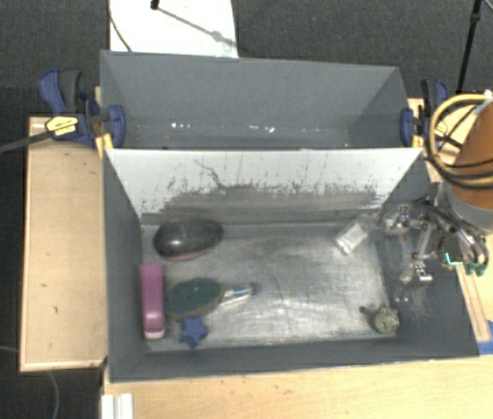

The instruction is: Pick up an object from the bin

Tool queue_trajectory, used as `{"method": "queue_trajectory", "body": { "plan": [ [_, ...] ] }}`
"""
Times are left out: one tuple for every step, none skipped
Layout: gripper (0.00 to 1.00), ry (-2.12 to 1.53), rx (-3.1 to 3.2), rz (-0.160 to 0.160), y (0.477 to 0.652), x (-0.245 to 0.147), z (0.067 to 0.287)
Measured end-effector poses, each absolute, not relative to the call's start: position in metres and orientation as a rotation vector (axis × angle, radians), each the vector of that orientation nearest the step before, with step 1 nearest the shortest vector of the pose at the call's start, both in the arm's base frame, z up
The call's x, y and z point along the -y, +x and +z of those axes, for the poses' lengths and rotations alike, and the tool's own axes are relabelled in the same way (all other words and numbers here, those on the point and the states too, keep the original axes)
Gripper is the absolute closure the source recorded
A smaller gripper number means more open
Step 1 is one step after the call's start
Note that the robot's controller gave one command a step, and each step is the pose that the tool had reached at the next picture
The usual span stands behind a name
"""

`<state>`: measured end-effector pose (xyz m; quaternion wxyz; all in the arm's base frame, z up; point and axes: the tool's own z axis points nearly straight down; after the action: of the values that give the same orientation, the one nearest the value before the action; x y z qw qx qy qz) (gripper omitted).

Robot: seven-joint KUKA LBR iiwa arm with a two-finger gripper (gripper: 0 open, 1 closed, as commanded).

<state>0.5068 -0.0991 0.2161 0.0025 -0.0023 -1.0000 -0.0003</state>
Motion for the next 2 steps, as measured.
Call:
{"method": "queue_trajectory", "body": {
  "plan": [
    [0.00, -0.221, 3.130, -0.005, 0.479, 0.036, 0.161],
    [0.00, -0.154, 3.142, 0.001, 0.487, 0.086, 0.068]
  ]
}}
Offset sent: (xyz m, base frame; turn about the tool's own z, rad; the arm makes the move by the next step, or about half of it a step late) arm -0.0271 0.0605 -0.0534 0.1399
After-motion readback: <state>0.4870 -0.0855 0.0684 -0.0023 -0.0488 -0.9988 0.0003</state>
